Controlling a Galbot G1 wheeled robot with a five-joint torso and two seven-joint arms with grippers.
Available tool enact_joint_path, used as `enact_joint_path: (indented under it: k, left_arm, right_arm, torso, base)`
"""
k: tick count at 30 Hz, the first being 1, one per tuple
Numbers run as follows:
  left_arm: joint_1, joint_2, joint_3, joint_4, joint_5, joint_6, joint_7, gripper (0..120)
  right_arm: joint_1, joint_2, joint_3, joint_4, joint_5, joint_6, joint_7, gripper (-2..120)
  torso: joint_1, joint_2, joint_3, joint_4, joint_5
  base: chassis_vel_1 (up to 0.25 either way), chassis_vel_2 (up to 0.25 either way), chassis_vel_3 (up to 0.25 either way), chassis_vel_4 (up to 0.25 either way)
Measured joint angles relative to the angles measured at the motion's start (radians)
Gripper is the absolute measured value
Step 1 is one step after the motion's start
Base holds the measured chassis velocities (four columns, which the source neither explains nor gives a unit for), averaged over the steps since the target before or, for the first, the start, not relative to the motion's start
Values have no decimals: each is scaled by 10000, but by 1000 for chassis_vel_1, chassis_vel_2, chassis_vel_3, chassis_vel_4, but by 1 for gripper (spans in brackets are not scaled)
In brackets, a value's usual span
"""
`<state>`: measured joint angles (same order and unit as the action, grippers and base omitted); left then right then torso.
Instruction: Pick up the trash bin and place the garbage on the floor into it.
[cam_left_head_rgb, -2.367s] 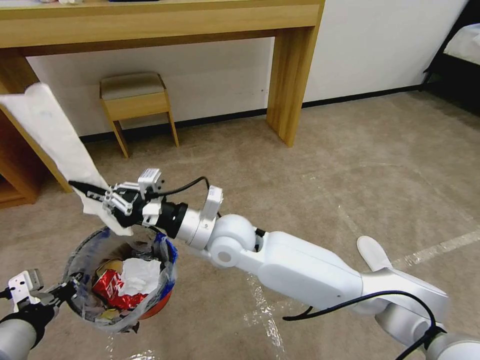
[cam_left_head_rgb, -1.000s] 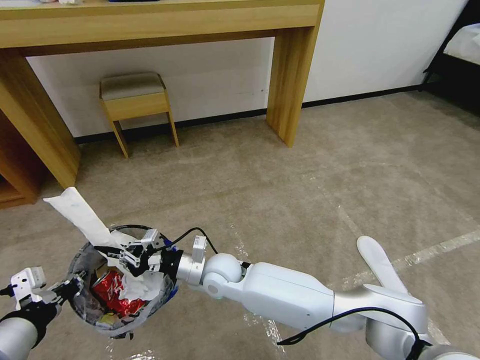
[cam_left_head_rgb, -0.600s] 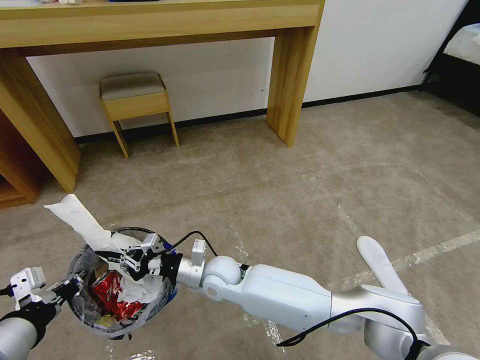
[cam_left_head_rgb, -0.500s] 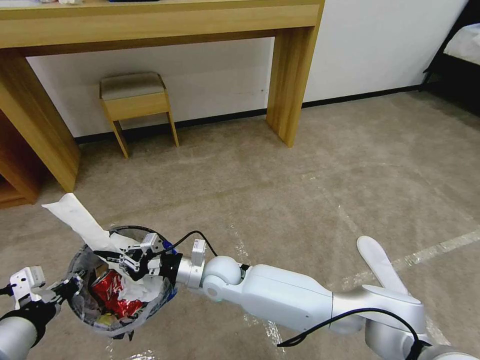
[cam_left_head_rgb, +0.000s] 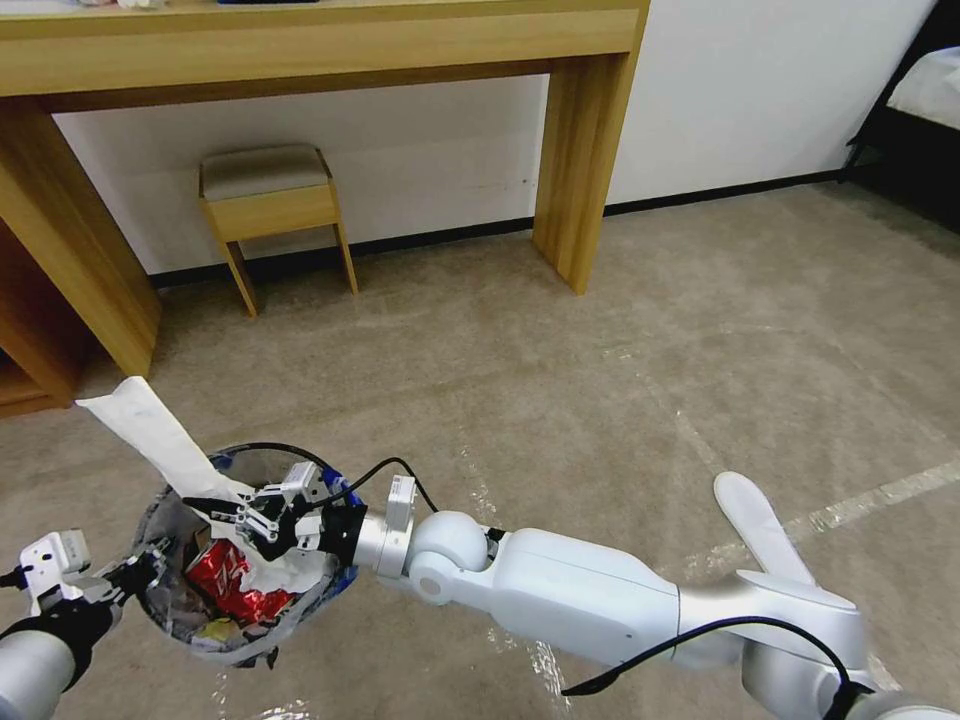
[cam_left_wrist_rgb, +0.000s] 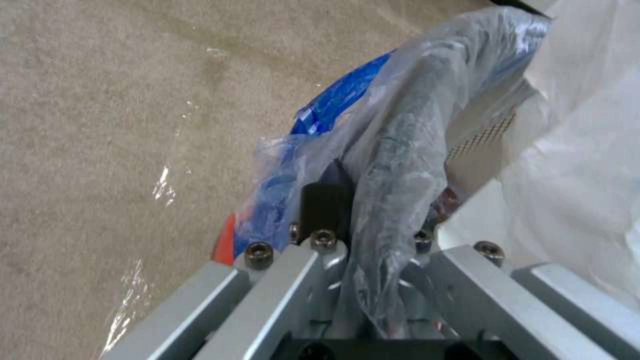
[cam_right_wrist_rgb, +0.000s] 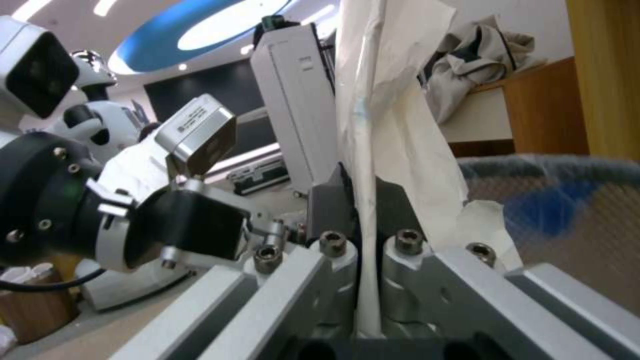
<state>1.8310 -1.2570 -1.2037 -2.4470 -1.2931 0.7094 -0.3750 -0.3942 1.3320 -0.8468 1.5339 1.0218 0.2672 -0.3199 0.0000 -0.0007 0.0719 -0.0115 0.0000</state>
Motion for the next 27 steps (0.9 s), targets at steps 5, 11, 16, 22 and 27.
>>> enact_joint_path:
  k: [5,11,16,22,27]
  left_arm:
    - [-38,5,-1,30,-30,-2,-32,1]
    - [-64,1,19,81,-28,-2,-45,1]
    - [-82,1,21,126,-21,-2,-52,1]
    - [-99,41,-2,146,-40,-2,-59,1]
    - [-187,52,46,220,-45,3,-69,1]
  right_arm:
    - [-102,-221,100,219,-93,-25,61,0]
    - [-124,-340,166,308,-132,-25,64,0]
    - [-125,-394,220,335,-157,-25,64,0]
    - [-98,-455,285,362,-173,-16,52,0]
    - [-97,-544,338,384,-180,0,40,0]
  torso:
    - [0,0,0,0,1]
    - [0,0,0,0,1]
    - [0,0,0,0,1]
    - [0,0,0,0,1]
    - [0,0,0,1,0]
  base:
    - [0,0,0,0]
    - [0,0,0,0]
    - [0,0,0,0]
    - [0,0,0,0]
    - [0,0,0,0]
